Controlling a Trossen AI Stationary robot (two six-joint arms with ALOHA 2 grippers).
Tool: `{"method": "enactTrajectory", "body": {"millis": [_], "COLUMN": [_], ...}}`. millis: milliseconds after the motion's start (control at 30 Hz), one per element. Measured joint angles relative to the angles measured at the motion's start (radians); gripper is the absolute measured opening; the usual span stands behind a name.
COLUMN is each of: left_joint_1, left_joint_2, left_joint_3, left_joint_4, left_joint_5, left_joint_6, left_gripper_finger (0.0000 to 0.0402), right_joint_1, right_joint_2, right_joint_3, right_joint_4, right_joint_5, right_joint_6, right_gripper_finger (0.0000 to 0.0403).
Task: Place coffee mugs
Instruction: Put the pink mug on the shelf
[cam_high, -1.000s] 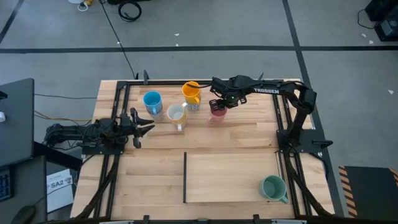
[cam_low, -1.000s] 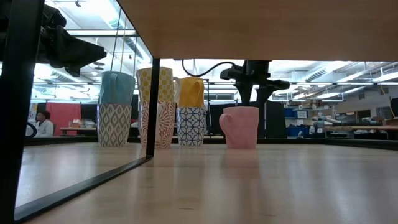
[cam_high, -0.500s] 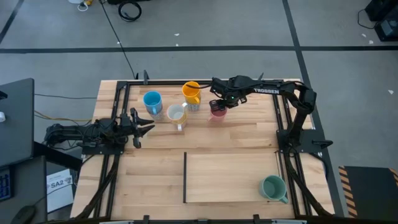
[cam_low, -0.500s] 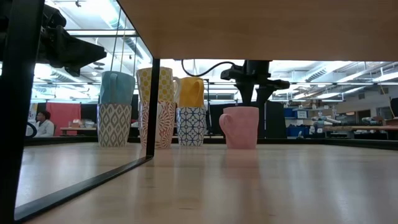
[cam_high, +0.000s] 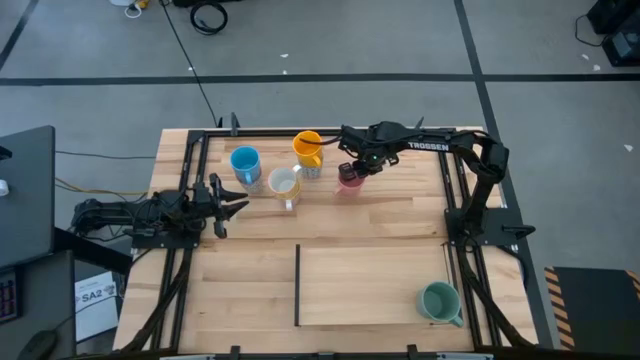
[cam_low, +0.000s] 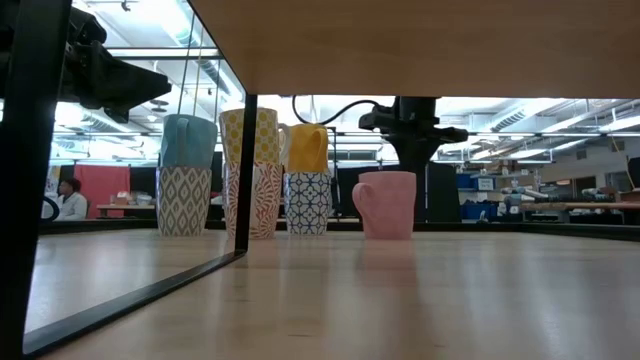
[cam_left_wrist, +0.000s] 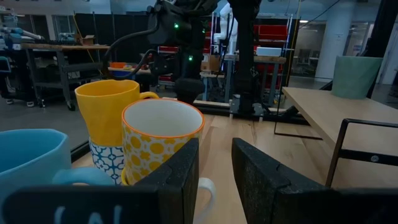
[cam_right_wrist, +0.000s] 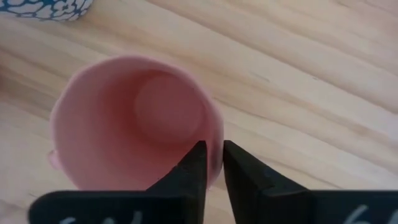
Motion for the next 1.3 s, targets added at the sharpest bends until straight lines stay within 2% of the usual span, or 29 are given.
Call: {"method": "enactTrajectory", "body": {"millis": [233,400,567,733,967,1133,1300], "left_joint_1": [0.0,0.0,0.0,0.0,0.0,0.0,0.0], "left_joint_2": [0.0,0.0,0.0,0.0,0.0,0.0,0.0], "left_joint_3": [0.0,0.0,0.0,0.0,-0.001,-0.001,-0.001], "left_joint_4": [0.0,0.0,0.0,0.0,0.008,0.01,0.011], "left_joint_5": [0.0,0.0,0.0,0.0,0.0,0.0,-0.001], "left_joint_6": [0.0,0.0,0.0,0.0,0.0,0.0,0.0], "left_gripper_finger": [0.0102,0.0102,0.0102,0.0102,0.0102,0.0102,0.0102], "right_joint_1": [0.0,0.0,0.0,0.0,0.024,0.048,0.056], "right_joint_2": [-0.001,-0.001,-0.001,-0.001,-0.001,-0.001,-0.001], "right_joint_3": [0.0,0.0,0.0,0.0,0.0,0.0,0.0], "right_joint_4": [-0.002,-0.013,-0.015,-0.015,-0.019,-0.018,-0.018], "right_joint_5": [0.0,-0.007,-0.028,-0.083,-0.163,-0.171,-0.171], "right_joint_6": [-0.073,-0.156,-0.356,-0.587,-0.896,-1.014,-1.023], "right_gripper_finger": [0.0013,0.0021,0.0026,0.0016,0.0024,0.0023,0.0034]}}
